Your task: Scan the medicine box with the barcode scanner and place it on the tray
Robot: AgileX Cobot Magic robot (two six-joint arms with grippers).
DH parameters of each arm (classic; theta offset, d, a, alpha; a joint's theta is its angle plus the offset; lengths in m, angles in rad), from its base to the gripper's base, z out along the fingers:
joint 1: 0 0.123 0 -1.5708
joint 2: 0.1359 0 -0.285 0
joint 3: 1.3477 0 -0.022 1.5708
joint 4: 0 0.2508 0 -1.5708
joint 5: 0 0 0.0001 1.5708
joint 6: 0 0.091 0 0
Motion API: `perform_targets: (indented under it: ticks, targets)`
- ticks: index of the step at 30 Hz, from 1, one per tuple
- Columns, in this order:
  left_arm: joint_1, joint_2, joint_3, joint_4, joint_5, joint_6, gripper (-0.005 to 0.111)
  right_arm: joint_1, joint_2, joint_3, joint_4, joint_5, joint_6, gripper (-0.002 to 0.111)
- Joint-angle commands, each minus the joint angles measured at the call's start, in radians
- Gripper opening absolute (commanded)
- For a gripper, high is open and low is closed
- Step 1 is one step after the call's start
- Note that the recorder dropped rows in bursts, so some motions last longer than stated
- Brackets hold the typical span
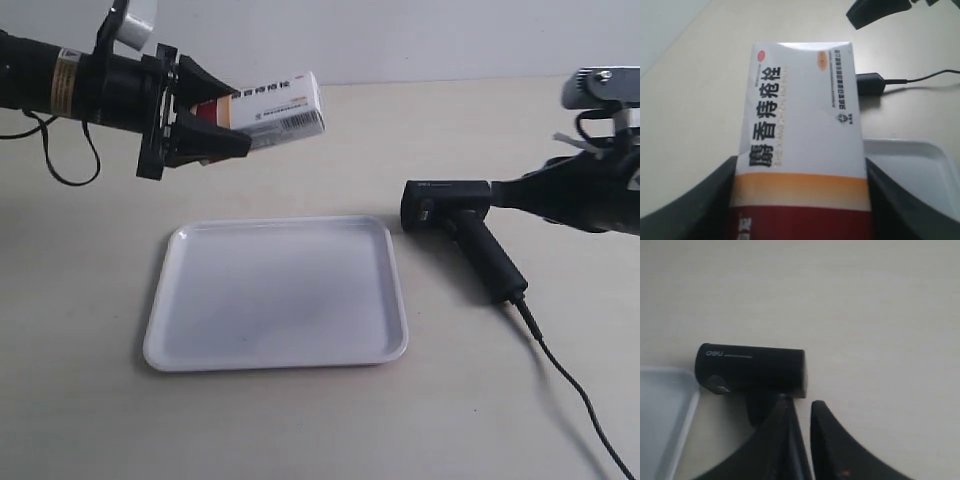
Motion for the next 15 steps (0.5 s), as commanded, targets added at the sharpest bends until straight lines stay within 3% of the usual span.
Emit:
perform_targets:
  ticks: [1, 6, 8, 10, 15]
  targets:
    - [-0.029, -0.080, 0.131, -0.008, 0.056, 0.064, 0.001, 0.057, 0.100, -0.091, -0.027, 0.054, -0.022, 0.042]
    - [-0.033, -0.125, 0.238, -0.008, 0.096, 0.103, 0.001, 0.065, 0.199, -0.167, -0.070, 0.099, -0.024, 0.084]
    - [-0.033, -0.139, 0.268, -0.008, 0.101, 0.114, 0.001, 0.065, 0.234, -0.191, -0.072, 0.096, -0.035, 0.096]
    - [-0.033, -0.159, 0.298, -0.008, 0.101, 0.153, 0.001, 0.065, 0.274, -0.215, -0.072, 0.097, -0.066, 0.102]
    - [-0.033, -0.176, 0.351, -0.008, 0.158, 0.228, 0.001, 0.065, 0.369, -0.258, -0.072, 0.097, -0.083, 0.101]
